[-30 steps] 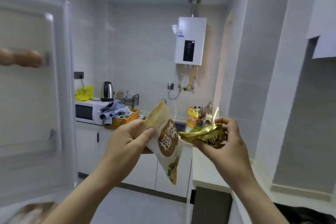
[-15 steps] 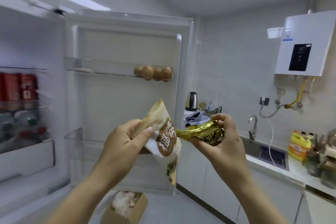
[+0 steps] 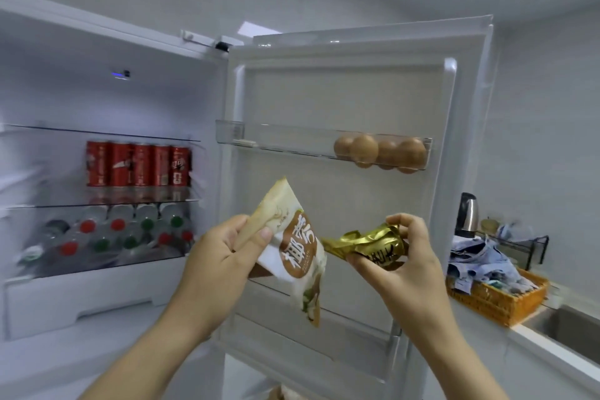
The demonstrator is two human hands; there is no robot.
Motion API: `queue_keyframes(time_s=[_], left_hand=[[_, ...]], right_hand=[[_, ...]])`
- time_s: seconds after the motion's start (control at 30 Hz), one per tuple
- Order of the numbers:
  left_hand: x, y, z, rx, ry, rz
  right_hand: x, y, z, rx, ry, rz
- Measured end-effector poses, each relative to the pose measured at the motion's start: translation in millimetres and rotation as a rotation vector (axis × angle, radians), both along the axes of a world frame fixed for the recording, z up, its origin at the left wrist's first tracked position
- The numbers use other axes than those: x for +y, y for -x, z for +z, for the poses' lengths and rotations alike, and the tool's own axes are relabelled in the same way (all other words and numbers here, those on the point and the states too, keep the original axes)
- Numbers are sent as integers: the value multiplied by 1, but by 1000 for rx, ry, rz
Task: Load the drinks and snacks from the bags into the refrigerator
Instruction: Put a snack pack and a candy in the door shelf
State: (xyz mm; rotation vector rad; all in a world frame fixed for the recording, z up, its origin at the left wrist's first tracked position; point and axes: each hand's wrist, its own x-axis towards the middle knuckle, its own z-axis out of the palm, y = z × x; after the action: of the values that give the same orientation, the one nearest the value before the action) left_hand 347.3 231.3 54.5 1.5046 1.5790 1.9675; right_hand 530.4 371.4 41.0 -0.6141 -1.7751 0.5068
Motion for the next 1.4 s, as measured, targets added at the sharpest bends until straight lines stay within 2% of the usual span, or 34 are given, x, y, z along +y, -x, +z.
queue_keyframes(time_s=[0.17, 0.4, 0.73, 0.87, 1.4], left_hand=[[13, 13, 1, -21, -49, 130], [33, 48, 0, -12, -34, 180], [65, 109, -12, 71, 67, 193], [79, 125, -19, 100, 102, 206], [117, 157, -65, 278, 281, 254]], right_hand=[[35, 30, -12, 5, 56, 80], [60, 70, -23, 25, 149, 132], [79, 114, -55, 115, 273, 27], [83, 117, -59, 88, 319, 17], [89, 116, -64, -72, 299, -81]])
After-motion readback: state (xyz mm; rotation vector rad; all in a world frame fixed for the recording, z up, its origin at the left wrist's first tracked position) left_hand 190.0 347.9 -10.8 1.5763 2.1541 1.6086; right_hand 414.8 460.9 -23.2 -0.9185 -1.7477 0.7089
